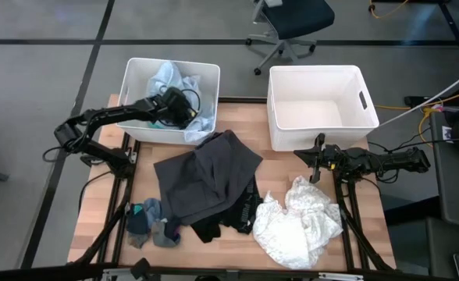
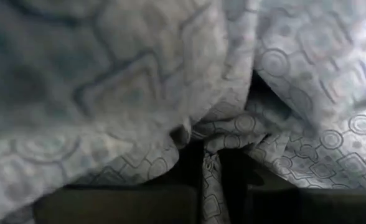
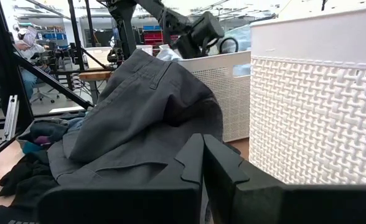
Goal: Sort clothes
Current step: Put the blue shirt into the left white laundry bin
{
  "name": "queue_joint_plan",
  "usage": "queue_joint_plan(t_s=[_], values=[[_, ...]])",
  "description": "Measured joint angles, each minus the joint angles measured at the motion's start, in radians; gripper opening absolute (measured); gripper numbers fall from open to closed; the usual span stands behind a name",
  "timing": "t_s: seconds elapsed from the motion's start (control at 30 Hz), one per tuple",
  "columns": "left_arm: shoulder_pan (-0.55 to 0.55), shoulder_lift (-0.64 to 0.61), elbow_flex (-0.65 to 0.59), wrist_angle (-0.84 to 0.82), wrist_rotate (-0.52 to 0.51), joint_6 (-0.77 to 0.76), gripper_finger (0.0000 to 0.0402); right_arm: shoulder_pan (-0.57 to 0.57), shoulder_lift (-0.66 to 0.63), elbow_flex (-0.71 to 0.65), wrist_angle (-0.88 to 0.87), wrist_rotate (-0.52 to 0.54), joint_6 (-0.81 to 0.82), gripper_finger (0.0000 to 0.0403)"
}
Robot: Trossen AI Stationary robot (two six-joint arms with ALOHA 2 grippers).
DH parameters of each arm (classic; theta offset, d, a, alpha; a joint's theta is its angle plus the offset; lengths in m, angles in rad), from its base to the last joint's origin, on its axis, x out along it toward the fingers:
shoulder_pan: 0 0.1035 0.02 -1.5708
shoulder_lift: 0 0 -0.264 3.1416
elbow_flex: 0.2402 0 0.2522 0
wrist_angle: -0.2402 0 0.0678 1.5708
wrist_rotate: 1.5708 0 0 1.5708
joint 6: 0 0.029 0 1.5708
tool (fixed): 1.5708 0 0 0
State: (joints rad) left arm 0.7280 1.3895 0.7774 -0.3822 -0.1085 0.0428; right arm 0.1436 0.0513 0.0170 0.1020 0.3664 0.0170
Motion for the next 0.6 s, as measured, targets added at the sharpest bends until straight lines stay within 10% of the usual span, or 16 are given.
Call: queue_joint_plan(t_s=[0.6], values=[[-0.001, 0.000, -0.073, 0.082, 0.001, -0.038, 0.0039, 0.000, 0.000, 0.000, -0.006, 0.000, 0.000, 0.0014]])
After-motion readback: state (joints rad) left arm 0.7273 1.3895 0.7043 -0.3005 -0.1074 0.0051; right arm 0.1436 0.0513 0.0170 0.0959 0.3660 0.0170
